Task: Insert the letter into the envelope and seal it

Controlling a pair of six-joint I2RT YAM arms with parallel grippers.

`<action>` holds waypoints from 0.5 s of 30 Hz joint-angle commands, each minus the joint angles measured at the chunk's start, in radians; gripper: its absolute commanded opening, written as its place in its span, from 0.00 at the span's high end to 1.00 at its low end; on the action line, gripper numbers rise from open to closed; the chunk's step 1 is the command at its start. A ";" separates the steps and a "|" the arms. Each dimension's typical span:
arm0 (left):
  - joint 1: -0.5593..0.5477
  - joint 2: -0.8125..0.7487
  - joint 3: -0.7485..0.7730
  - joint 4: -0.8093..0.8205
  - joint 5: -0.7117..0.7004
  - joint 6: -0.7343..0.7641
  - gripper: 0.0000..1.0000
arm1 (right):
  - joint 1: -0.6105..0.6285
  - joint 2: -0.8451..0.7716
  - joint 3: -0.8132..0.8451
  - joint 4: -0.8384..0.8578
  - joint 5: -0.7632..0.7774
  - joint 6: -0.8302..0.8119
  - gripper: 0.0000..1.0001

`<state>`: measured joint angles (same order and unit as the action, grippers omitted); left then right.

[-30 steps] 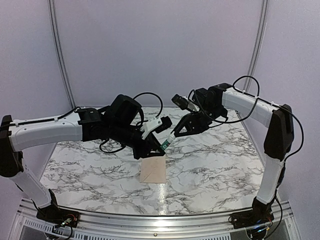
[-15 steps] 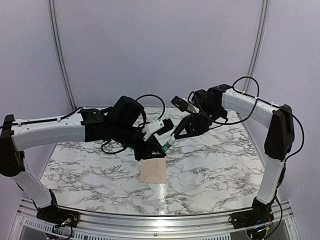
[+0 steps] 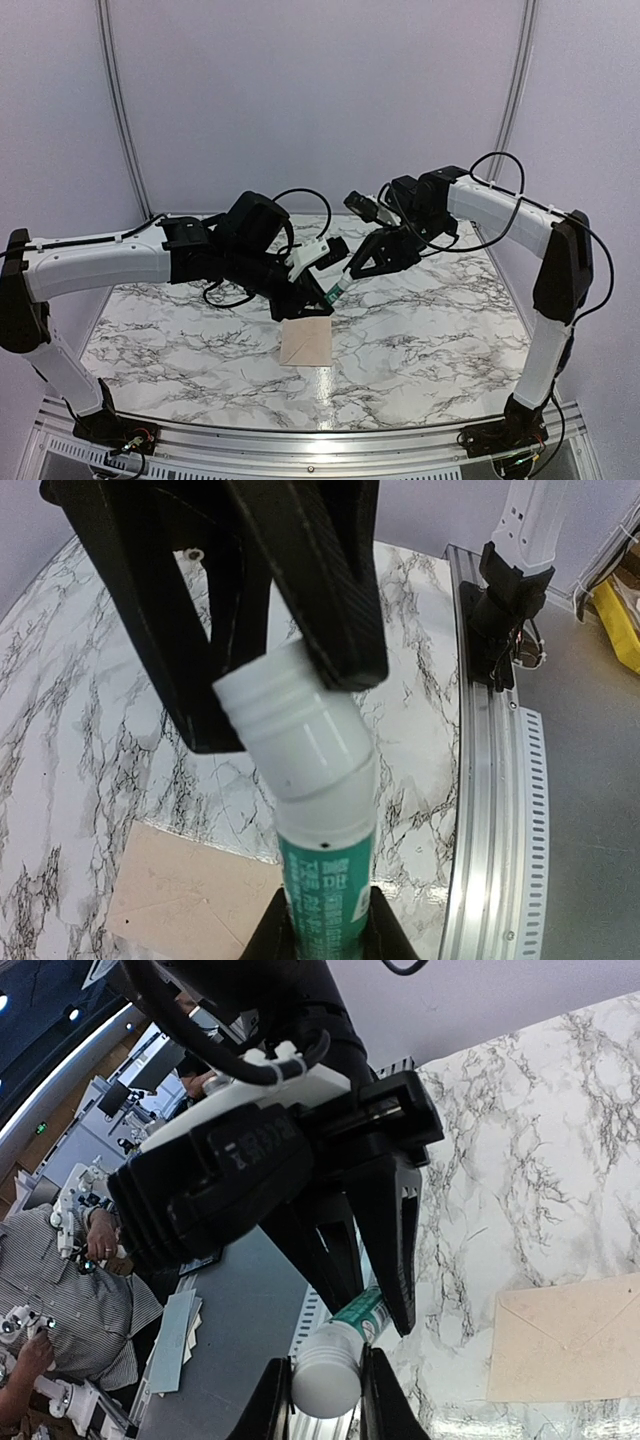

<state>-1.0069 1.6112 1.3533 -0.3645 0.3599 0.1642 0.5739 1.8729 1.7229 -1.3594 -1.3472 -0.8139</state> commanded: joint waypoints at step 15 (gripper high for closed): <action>0.030 0.030 0.034 0.094 -0.015 -0.094 0.98 | 0.044 -0.129 -0.042 0.116 0.109 0.075 0.85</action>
<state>-1.0023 1.6230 1.3621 -0.3321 0.3954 0.1040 0.5770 1.7870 1.6970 -1.2644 -1.2472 -0.7815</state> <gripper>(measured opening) 0.175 0.153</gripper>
